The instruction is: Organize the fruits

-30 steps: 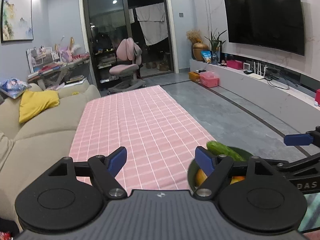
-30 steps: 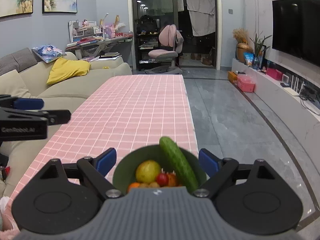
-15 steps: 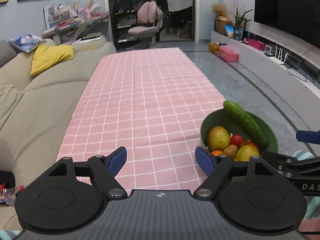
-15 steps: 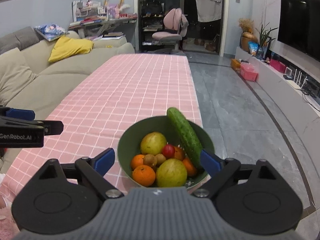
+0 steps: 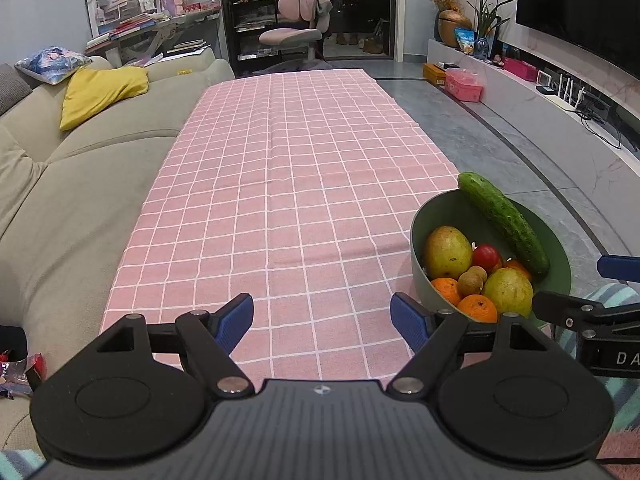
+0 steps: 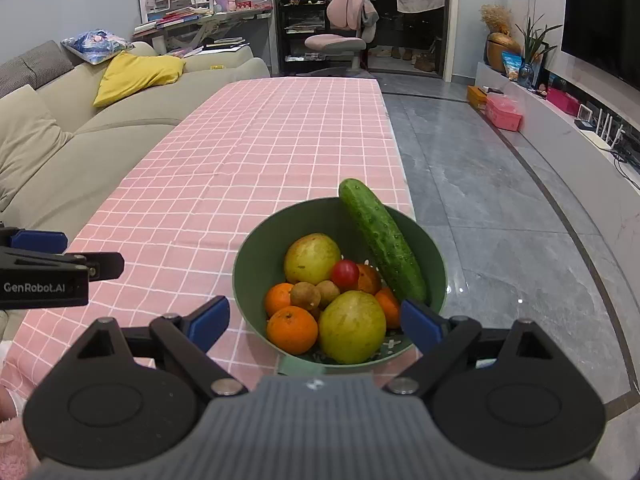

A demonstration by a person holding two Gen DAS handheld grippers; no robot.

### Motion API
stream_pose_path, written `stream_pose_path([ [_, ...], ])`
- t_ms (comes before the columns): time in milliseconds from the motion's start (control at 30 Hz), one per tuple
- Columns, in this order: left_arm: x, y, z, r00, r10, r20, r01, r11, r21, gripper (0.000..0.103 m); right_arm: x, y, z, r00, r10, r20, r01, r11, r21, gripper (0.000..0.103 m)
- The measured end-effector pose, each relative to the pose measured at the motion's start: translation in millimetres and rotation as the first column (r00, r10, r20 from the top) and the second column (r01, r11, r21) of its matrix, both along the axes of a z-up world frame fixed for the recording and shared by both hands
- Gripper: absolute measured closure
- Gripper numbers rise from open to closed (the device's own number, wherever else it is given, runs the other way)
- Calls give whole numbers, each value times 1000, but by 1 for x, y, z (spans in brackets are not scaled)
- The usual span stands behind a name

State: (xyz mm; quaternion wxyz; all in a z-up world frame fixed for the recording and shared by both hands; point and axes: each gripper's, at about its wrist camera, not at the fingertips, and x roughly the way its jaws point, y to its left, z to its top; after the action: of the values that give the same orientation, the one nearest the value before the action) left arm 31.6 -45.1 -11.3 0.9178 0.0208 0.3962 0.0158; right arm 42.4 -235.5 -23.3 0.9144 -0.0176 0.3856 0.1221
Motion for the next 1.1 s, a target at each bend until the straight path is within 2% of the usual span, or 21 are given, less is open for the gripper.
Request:
stream_pose_path([
  [1100,1,0,1,1000,2,-1,-2,1000,-6,12,1,1,-2,1000,2,-4,-2,1000,-3,14],
])
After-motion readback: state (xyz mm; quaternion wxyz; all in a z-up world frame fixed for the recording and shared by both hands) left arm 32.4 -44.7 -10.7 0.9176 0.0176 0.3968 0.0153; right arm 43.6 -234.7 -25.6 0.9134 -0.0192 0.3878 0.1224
